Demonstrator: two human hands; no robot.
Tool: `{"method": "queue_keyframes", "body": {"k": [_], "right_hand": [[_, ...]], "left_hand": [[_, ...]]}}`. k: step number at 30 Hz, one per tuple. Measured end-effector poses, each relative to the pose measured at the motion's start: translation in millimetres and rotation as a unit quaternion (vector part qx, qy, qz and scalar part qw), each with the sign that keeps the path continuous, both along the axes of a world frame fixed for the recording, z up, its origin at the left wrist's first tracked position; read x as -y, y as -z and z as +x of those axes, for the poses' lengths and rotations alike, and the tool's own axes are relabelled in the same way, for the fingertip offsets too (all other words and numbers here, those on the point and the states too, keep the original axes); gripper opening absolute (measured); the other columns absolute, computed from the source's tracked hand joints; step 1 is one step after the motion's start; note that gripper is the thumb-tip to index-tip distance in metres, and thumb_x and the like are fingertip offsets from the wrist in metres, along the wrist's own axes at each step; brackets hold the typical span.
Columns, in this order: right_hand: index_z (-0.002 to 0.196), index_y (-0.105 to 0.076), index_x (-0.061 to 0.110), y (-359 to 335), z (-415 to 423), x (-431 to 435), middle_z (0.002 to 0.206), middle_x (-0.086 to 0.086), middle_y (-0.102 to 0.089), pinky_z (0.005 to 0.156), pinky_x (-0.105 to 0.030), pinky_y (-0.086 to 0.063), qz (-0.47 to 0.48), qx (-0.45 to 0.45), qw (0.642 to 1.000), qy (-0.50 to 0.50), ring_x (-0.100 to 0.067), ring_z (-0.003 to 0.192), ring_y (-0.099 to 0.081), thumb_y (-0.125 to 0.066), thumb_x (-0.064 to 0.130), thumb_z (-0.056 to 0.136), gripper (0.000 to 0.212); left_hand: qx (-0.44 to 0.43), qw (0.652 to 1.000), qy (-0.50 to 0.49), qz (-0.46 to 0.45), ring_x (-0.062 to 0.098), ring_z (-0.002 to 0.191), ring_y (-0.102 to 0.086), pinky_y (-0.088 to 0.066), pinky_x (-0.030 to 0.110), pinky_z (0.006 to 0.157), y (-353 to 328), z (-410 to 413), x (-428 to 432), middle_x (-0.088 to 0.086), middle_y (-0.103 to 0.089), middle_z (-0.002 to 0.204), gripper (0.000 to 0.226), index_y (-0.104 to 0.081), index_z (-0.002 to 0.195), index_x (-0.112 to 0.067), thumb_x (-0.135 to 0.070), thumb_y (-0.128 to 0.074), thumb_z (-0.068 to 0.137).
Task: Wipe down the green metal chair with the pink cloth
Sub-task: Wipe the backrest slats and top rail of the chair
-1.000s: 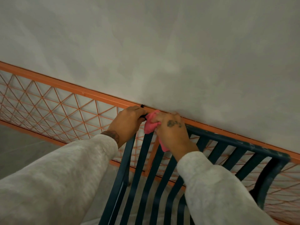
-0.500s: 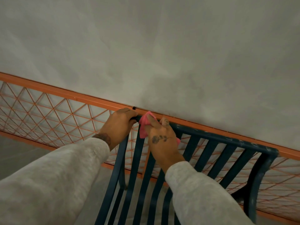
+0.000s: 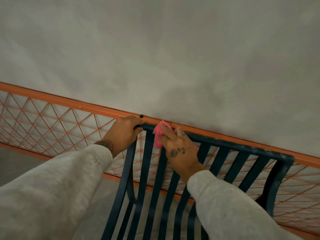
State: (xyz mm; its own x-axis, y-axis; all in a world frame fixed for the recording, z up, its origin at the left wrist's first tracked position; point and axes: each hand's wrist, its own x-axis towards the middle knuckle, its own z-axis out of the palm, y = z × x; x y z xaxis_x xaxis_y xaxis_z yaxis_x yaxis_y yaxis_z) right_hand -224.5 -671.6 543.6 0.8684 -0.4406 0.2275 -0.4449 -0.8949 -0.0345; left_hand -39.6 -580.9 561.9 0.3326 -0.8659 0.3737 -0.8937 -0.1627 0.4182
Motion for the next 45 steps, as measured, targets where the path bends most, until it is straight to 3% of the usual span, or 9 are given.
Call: {"method": "queue_keyframes", "body": {"k": [7,11,16,19,23,30,36,41,45], "right_hand": [[0.101,-0.076,0.026,-44,-36,22,0.12,0.017,-0.068,0.105,-0.022,-0.039,0.244,0.169,0.954,-0.029,0.01,0.106,-0.056,-0.065,0.0,0.088,0.031],[0.114,-0.068,0.038,-89,-63,48,0.108,0.028,-0.064,0.077,-0.011,-0.043,0.404,0.218,0.885,0.084,0.009,0.098,-0.055,-0.064,0.022,0.095,0.025],[0.12,-0.068,0.03,-78,-69,65,0.114,0.01,-0.069,0.073,-0.013,-0.045,0.324,0.096,0.935,0.108,-0.01,0.099,-0.063,-0.057,0.02,0.099,0.026],[0.126,-0.067,0.026,-54,-58,50,0.127,-0.001,-0.067,0.096,-0.034,-0.053,0.25,0.02,0.966,0.066,-0.021,0.106,-0.065,-0.053,0.007,0.098,0.036],[0.09,-0.074,0.038,-32,-39,32,0.107,0.016,-0.068,0.104,-0.037,-0.043,0.158,0.041,0.986,0.019,-0.017,0.097,-0.06,-0.05,-0.003,0.085,0.048],[0.061,-0.07,0.028,-48,-77,49,0.087,0.036,-0.058,0.094,-0.022,-0.036,0.247,0.054,0.964,0.084,0.017,0.087,-0.049,-0.053,0.001,0.081,0.038],[0.069,-0.068,0.034,-34,-33,33,0.111,0.006,-0.066,0.103,-0.046,-0.044,0.22,0.031,0.968,0.115,-0.026,0.113,-0.053,-0.062,0.008,0.082,0.029],[0.08,-0.068,0.037,-26,-58,41,0.104,0.016,-0.068,0.117,-0.025,-0.015,0.171,0.046,0.983,0.056,-0.01,0.106,-0.059,-0.055,0.008,0.088,0.033],[0.065,-0.063,0.044,-26,-105,69,0.089,0.022,-0.069,0.108,-0.038,-0.041,0.233,0.072,0.964,0.103,-0.004,0.1,-0.06,-0.04,0.026,0.083,0.034]], "left_hand": [[-0.006,0.998,-0.034,0.046,0.017,0.075,-0.058,-0.044,0.024,0.07,-9,-9,3,0.006,-0.07,0.094,0.019,-0.068,0.11,-0.014,-0.019,-0.06,0.092],[0.013,0.997,0.052,0.05,0.018,0.084,-0.064,-0.051,0.027,0.075,-18,-31,13,0.002,-0.072,0.103,0.026,-0.066,0.118,-0.021,-0.017,-0.058,0.093],[0.009,0.996,0.08,0.026,0.023,0.092,-0.067,-0.055,0.038,0.086,-5,-64,39,0.004,-0.073,0.106,0.028,-0.068,0.115,-0.018,-0.009,-0.058,0.09],[-0.019,0.999,0.05,-0.006,0.023,0.09,-0.067,-0.054,0.037,0.083,1,-68,46,0.004,-0.074,0.1,0.026,-0.072,0.108,-0.017,-0.006,-0.059,0.088],[-0.052,0.997,0.056,-0.023,0.016,0.088,-0.068,-0.056,0.034,0.082,1,-70,45,-0.002,-0.074,0.098,0.026,-0.074,0.102,-0.021,-0.005,-0.062,0.085],[-0.051,0.998,0.025,-0.015,0.017,0.09,-0.065,-0.052,0.028,0.087,3,-72,46,0.001,-0.071,0.105,0.021,-0.071,0.108,-0.017,-0.012,-0.062,0.09],[-0.037,0.999,0.017,-0.013,0.019,0.095,-0.067,-0.056,0.037,0.083,3,-71,44,-0.004,-0.072,0.108,0.025,-0.071,0.109,-0.024,-0.013,-0.061,0.089],[-0.025,1.0,0.011,0.0,0.02,0.091,-0.066,-0.056,0.04,0.08,0,-74,44,-0.005,-0.071,0.107,0.026,-0.07,0.111,-0.025,-0.014,-0.061,0.09],[-0.023,1.0,0.008,0.004,0.021,0.086,-0.066,-0.056,0.04,0.081,1,-76,46,-0.001,-0.071,0.105,0.022,-0.07,0.11,-0.019,-0.013,-0.062,0.09]]}}
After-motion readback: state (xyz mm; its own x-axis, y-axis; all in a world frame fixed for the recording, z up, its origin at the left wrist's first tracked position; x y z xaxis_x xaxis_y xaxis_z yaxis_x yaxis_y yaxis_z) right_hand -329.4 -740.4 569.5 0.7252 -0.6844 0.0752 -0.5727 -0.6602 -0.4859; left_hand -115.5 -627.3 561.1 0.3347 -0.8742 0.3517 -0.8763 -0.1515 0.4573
